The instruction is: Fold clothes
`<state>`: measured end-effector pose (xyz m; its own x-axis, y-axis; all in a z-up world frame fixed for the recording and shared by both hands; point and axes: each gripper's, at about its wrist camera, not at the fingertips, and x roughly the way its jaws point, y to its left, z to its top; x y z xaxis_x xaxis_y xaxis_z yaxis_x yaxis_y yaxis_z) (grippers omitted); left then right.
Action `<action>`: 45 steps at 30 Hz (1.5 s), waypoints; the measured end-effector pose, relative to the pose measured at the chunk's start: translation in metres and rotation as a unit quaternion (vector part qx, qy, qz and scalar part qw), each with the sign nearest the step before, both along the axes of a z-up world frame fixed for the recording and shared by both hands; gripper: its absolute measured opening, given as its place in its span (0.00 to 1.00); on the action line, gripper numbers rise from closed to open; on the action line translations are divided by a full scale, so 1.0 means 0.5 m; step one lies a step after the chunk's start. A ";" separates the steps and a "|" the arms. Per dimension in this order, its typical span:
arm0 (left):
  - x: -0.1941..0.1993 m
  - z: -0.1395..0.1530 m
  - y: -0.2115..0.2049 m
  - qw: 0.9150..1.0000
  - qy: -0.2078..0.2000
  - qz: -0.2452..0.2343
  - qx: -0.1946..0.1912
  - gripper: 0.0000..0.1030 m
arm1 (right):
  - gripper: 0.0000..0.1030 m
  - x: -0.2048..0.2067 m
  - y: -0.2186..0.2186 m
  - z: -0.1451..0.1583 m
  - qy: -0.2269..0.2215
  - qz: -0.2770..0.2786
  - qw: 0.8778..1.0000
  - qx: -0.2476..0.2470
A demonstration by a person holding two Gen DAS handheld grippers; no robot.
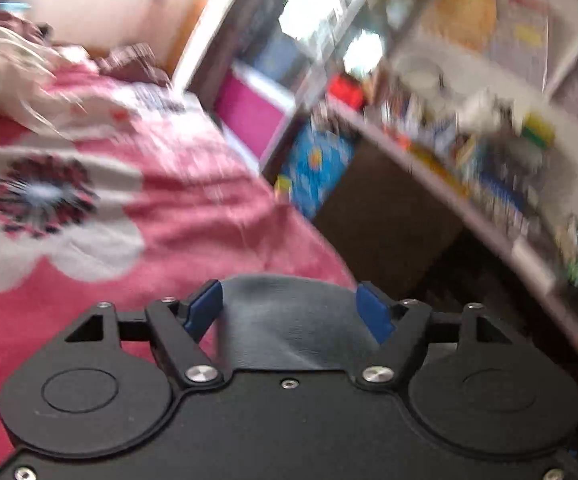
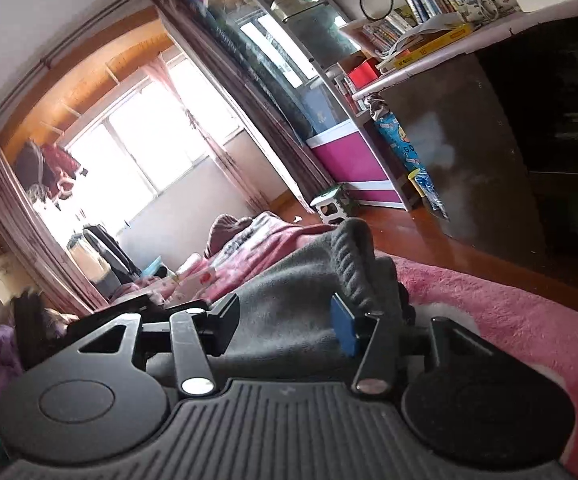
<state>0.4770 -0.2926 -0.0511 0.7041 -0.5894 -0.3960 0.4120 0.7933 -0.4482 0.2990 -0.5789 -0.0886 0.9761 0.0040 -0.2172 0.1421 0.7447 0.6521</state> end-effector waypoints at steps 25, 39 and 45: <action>-0.245 0.067 0.049 0.994 0.010 0.022 0.109 1.00 | 0.86 -0.044 0.071 0.077 0.047 -0.014 0.999 -0.017; -0.354 0.164 0.076 0.974 0.013 0.027 0.225 1.00 | 1.00 -0.112 0.190 0.193 0.132 0.007 0.988 -0.076; -0.412 0.195 0.062 0.972 0.006 0.013 0.235 1.00 | 1.00 -0.168 0.209 0.245 0.149 0.006 0.981 -0.126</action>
